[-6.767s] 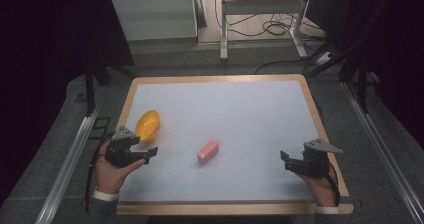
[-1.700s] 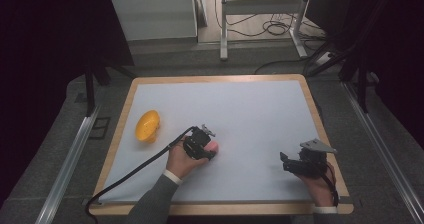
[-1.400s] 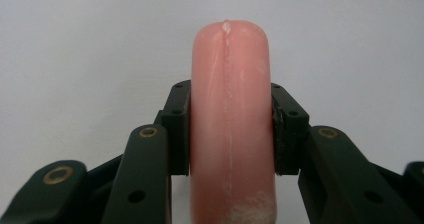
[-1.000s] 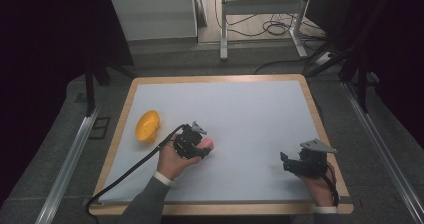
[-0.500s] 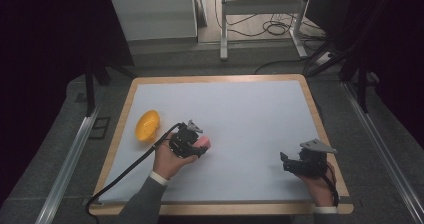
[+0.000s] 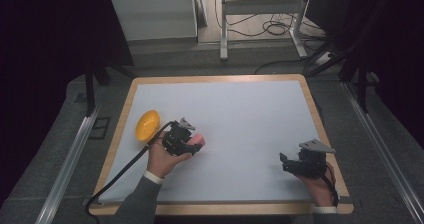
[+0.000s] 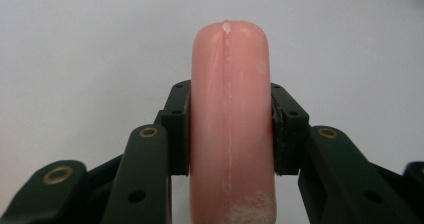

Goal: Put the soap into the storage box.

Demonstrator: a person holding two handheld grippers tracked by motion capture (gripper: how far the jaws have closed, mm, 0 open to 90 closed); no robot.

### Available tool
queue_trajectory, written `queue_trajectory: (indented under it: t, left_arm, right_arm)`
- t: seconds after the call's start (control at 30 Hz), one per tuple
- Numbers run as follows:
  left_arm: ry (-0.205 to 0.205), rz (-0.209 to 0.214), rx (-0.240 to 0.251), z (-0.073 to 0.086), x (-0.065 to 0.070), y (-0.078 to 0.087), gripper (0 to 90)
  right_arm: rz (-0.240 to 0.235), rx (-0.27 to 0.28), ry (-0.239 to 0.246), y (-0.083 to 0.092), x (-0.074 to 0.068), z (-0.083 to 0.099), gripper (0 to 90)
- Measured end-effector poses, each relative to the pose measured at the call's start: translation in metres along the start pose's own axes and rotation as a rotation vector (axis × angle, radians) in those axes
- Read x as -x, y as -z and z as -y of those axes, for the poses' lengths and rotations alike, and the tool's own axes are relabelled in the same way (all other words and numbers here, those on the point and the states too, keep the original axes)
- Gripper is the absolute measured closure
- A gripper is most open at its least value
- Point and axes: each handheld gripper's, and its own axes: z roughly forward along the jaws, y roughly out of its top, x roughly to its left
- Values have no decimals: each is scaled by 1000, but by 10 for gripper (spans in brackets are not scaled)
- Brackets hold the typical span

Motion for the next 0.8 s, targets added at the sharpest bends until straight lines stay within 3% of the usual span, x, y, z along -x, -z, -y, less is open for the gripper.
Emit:
queue_trajectory:
  t: [0.8]
  left_arm:
    - [20,-36,38,2,-18,17,601]
  right_arm:
    - [1,-1,11,-1,-1,0,93]
